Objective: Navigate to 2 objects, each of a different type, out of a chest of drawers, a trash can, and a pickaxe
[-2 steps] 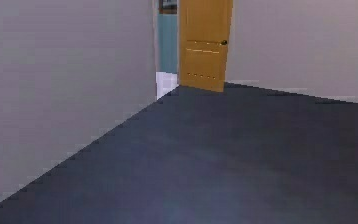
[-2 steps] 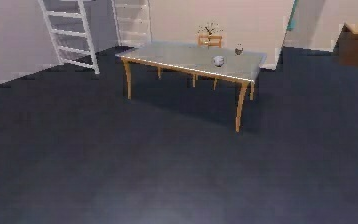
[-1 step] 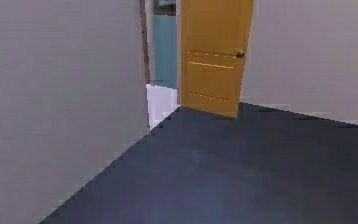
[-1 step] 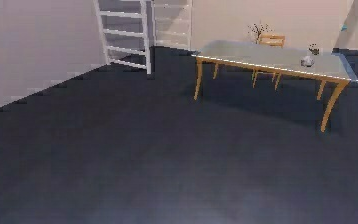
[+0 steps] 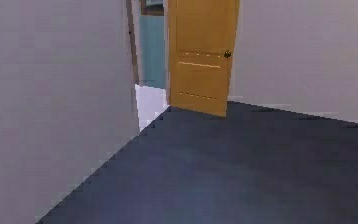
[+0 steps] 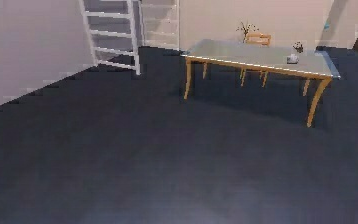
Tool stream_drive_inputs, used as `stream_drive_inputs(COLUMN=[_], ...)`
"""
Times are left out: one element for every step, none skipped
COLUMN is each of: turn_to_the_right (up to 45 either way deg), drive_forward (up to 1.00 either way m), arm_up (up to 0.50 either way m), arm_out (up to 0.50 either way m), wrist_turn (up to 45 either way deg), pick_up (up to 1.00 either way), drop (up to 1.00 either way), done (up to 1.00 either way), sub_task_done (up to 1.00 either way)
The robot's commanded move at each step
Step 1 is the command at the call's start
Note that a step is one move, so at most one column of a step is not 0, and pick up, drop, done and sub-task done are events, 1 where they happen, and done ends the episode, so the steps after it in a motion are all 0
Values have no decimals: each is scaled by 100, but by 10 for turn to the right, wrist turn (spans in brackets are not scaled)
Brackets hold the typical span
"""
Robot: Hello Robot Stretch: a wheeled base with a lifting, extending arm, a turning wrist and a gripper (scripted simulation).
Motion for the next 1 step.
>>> stream_drive_inputs(turn_to_the_right=[0], drive_forward=[100], arm_up=[0], arm_out=[0], wrist_turn=[0], pick_up=[0], drop=[0], done=[0], sub_task_done=[0])
